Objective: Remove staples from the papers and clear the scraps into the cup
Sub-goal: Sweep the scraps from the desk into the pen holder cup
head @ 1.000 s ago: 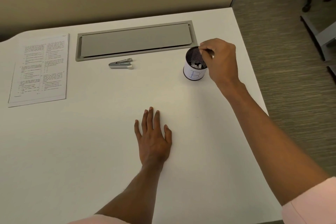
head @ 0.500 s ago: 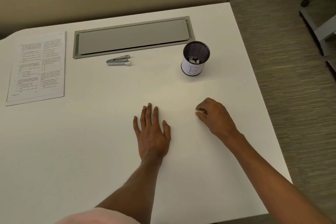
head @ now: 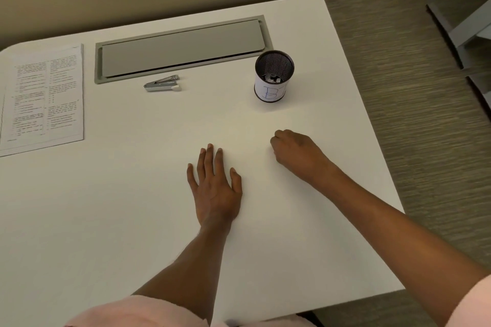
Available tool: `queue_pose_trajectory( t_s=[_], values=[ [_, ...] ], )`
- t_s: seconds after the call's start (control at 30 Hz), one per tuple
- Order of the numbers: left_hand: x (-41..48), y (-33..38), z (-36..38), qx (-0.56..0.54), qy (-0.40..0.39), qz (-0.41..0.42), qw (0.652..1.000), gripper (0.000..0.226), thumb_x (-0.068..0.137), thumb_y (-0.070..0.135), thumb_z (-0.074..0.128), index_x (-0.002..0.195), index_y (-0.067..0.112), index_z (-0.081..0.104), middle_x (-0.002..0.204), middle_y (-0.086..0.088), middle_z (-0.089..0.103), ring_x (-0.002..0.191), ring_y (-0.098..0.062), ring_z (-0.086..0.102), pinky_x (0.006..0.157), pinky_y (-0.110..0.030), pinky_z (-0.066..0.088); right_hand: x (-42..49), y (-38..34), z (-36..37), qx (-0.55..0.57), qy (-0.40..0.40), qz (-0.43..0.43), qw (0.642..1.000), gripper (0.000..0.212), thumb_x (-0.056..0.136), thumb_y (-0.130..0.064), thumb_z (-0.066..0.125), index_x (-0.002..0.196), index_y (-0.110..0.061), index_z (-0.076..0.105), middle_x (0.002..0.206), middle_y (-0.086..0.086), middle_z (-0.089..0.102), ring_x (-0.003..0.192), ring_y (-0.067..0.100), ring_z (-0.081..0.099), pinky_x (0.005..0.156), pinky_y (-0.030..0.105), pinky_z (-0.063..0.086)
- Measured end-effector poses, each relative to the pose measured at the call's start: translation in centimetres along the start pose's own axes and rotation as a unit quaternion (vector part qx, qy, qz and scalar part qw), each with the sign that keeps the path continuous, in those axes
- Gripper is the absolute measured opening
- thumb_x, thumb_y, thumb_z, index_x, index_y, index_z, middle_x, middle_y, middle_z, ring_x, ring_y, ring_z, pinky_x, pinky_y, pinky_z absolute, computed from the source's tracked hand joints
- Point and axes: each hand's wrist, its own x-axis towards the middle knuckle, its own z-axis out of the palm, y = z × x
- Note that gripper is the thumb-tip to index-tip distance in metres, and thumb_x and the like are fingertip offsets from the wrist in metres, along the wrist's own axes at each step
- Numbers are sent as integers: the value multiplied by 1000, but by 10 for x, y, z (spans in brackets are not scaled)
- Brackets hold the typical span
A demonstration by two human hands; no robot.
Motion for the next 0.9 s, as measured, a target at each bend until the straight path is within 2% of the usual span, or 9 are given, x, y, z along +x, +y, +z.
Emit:
queue_pose_trajectory(
  t_s=[0.1, 0.2, 0.3, 0.37, 0.47, 0.53, 0.7, 0.8, 0.9],
  values=[
    [0, 0, 0, -1, 4, 0, 1000, 61, 107, 40, 36, 164, 18, 32, 178, -2, 24, 167, -19, 14, 135, -54, 9, 7, 2, 1, -12, -22, -6, 1000, 42, 47, 9, 82, 54, -12, 46, 55, 6, 45, 44, 22, 32, 43, 24, 16],
    [0, 0, 0, -2, 4, 0, 1000, 60, 108, 39, 36, 164, 18, 32, 178, -1, 24, 167, -19, 15, 135, -54, 9, 12, -4, -8, 0, -77, -3, 997, 38, 65, 10, 71, 67, -13, 41, 69, 8, 38, 59, 25, 35, 45, 27, 11],
    [0, 0, 0, 0, 0, 0, 1000, 61, 107, 41, 33, 164, 18, 31, 178, -1, 24, 167, -19, 14, 135, -54, 9, 14, -3, -9, 12, -110, 11, 994, 10, 85, -1, 57, 86, -9, 51, 87, 8, 43, 76, 29, 44, 60, 36, 30],
    [0, 0, 0, 0, -2, 1, 1000, 62, 107, 42, 32, 164, 18, 31, 178, -1, 23, 167, -19, 14, 135, -54, 9, 11, 5, -10, 112, -98, 66, 987, 5, 92, -7, 49, 87, -9, 50, 90, 9, 51, 78, 29, 48, 65, 36, 33],
    [1, 1, 0, -1, -5, -2, 1000, 62, 108, 41, 34, 165, 18, 30, 179, -1, 21, 167, -18, 12, 135, -54, 8, 5, 26, -11, 323, -7, 177, 930, 12, 90, -6, 54, 81, -7, 45, 78, 14, 61, 62, 21, 44, 57, 33, 36],
    [1, 0, 0, 0, -7, -5, 1000, 61, 108, 40, 35, 165, 18, 30, 179, 0, 21, 167, -18, 12, 135, -53, 8, -1, 35, -12, 384, 16, 206, 900, 13, 87, -3, 60, 82, -7, 49, 74, 17, 64, 57, 16, 43, 54, 30, 38],
    [1, 1, 1, 3, -6, -5, 1000, 61, 108, 40, 36, 165, 18, 31, 179, 0, 21, 167, -18, 13, 135, -54, 9, -5, 38, -8, 368, -11, 112, 923, 23, 90, 1, 68, 104, -17, 70, 87, 7, 66, 71, 19, 57, 66, 29, 50],
    [1, 0, 1, 6, -5, -5, 1000, 61, 108, 40, 37, 165, 18, 31, 179, -1, 22, 167, -18, 13, 135, -54, 9, -2, 39, 0, 310, -27, 27, 950, 21, 91, -2, 73, 109, -13, 77, 96, -6, 63, 80, 12, 60, 74, 14, 46],
    [1, 0, 1, 6, -5, -5, 1000, 61, 108, 40, 36, 165, 18, 31, 179, 0, 22, 167, -18, 13, 135, -54, 9, 2, 37, 3, 271, -30, -17, 962, 15, 93, -5, 72, 104, -12, 79, 96, -8, 63, 81, 13, 62, 74, 25, 49]
  ],
)
